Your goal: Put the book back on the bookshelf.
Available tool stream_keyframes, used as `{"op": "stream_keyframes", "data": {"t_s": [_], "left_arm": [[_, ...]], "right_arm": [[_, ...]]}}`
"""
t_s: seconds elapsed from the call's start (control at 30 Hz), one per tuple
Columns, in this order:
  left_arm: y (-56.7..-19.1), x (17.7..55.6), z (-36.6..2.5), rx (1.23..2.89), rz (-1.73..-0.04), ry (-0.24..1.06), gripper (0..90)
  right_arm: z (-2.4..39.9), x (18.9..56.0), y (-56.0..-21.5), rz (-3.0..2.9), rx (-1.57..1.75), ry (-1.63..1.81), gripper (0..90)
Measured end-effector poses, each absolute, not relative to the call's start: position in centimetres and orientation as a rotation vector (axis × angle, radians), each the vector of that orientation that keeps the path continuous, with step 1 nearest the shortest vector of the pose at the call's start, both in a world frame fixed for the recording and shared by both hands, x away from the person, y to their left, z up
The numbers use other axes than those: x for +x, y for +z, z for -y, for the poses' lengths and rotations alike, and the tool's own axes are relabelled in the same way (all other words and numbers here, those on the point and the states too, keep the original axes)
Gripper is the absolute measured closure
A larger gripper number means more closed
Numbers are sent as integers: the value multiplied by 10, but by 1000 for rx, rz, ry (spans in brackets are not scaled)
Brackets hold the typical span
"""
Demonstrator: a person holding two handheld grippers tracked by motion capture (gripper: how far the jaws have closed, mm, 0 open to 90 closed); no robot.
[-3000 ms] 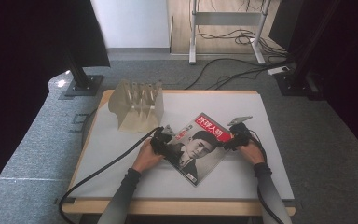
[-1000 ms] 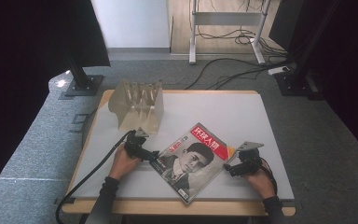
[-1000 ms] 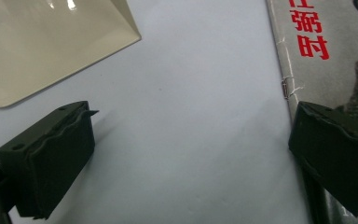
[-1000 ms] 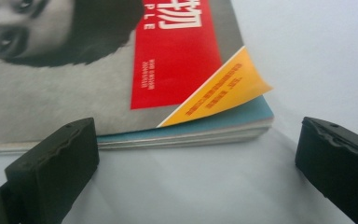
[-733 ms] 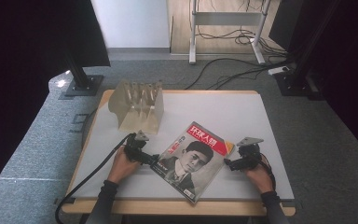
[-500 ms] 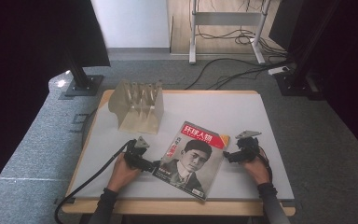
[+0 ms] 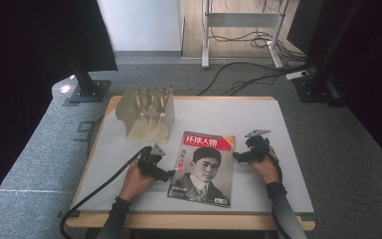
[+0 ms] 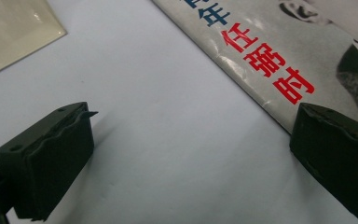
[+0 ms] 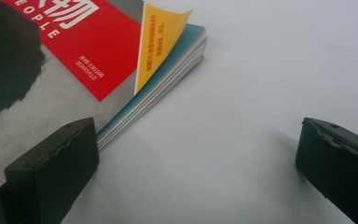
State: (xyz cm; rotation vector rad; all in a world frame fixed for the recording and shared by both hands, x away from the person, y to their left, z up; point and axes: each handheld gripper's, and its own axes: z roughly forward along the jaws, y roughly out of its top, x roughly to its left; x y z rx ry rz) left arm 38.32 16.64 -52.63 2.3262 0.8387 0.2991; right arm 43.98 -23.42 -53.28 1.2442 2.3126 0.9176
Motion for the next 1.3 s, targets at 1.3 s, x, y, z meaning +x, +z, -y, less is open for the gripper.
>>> {"op": "stream_keyframes", "data": {"t_s": [1.3], "left_arm": [[-528, 381, -148, 2315, -789, 281, 0]], "right_arm": [[201, 455, -522, -2458, 1446, 1314, 297]]}}
